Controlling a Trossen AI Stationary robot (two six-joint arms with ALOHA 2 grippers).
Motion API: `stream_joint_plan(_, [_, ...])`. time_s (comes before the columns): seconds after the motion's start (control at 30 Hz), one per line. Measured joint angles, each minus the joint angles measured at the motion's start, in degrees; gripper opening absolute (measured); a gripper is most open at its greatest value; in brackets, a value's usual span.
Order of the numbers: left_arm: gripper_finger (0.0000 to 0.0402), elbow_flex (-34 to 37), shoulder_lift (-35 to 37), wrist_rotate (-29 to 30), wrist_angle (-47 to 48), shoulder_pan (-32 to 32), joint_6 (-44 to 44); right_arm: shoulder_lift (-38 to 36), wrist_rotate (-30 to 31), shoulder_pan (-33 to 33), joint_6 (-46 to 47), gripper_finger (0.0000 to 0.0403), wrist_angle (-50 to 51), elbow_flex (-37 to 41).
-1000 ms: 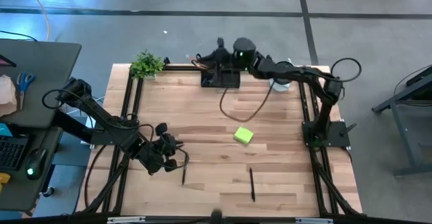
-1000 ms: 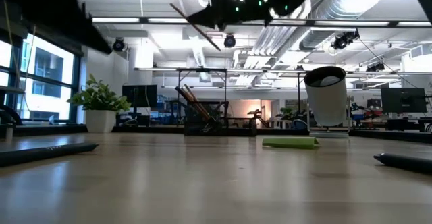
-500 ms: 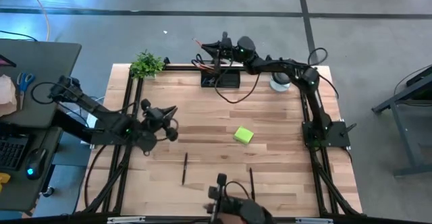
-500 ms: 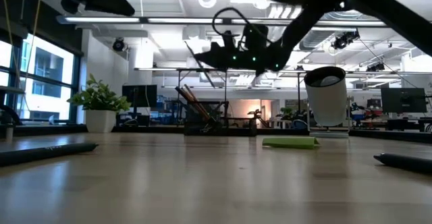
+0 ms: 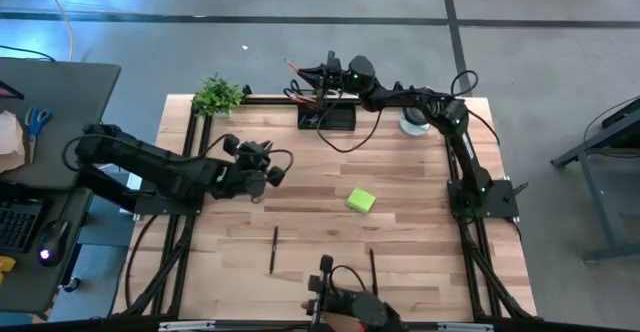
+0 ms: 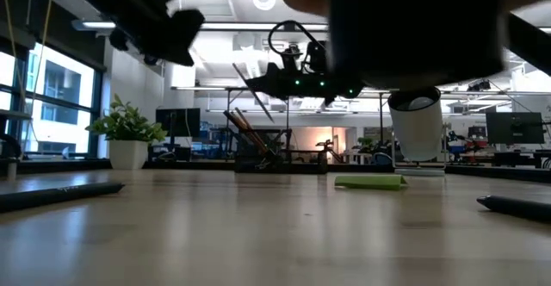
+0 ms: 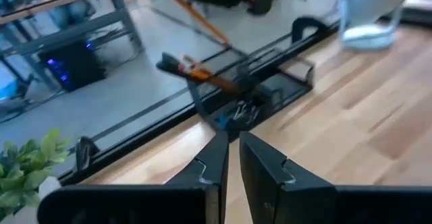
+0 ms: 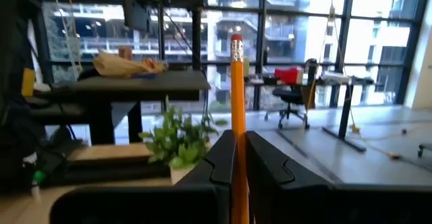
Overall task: Pick and place office supplies into organizer
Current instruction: Put the orange pencil into the black desk organizer, then put the right black pen into the black desk organizer
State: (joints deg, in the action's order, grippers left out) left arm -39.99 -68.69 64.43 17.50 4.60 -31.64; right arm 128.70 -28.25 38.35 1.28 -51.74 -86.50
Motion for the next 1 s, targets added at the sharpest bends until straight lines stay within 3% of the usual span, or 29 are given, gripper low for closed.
stream_joint_plan(0.23, [0.0028,0.0,-5.6,-2.1,-1.3,-5.0,0.2,0.0,-0.8,0.3,3.5,0.0047,2.4,0.0])
stream_joint_plan(0.53, [0.0028,0.0,-6.2,-2.1,-1.5,-8.9,4.3,-0.1,-2.8,0.3,5.1,0.0097,3.3,0.0])
stream_joint_plan(0.7, [0.0028,0.2,-6.2,-3.6,-1.0,-9.6,4.4,-3.5,-12.6,0.9,6.2,0.0107,7.0,0.0])
stream_joint_plan(0.87, [0.0028,2.4,-6.2,-2.8,-0.8,-9.5,5.1,-9.5,-25.0,0.8,4.0,0.0108,21.4,0.0])
stream_joint_plan(1.0, [0.0028,3.1,-5.1,-2.5,-0.7,-9.5,5.1,-14.9,-28.7,-1.5,-6.7,0.0108,41.5,0.0])
